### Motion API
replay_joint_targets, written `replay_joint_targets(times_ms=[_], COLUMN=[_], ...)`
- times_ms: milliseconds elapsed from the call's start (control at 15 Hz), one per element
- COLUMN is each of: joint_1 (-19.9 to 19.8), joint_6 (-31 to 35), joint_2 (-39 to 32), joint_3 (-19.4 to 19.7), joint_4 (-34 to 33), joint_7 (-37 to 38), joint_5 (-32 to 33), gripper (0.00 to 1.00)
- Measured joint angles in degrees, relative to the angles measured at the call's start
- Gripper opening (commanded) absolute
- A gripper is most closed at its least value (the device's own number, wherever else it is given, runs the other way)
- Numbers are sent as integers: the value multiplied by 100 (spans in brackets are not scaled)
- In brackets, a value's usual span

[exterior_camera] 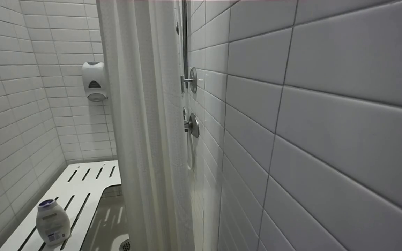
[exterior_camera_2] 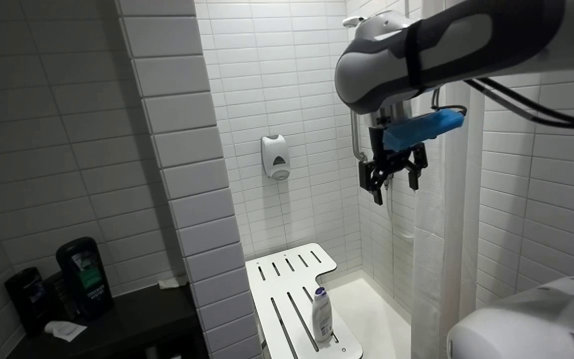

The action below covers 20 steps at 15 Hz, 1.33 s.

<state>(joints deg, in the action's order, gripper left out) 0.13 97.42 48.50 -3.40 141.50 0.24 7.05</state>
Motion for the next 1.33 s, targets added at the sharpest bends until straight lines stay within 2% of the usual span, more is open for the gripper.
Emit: replay_joint_targets(times_ms=[267,467,1067,1333], joint_1=[88,88,30,26], joint_6=[544,697,635,461], joint_2=[-951,-1656,-3700,-4038], joint_3=[-2,4,176,187], joint_4=[-329,-719,-2122,-2445], joint_7=[-224,-300,-445,-444], joint_5=[178,231,263,263], gripper=[100,100,100,100])
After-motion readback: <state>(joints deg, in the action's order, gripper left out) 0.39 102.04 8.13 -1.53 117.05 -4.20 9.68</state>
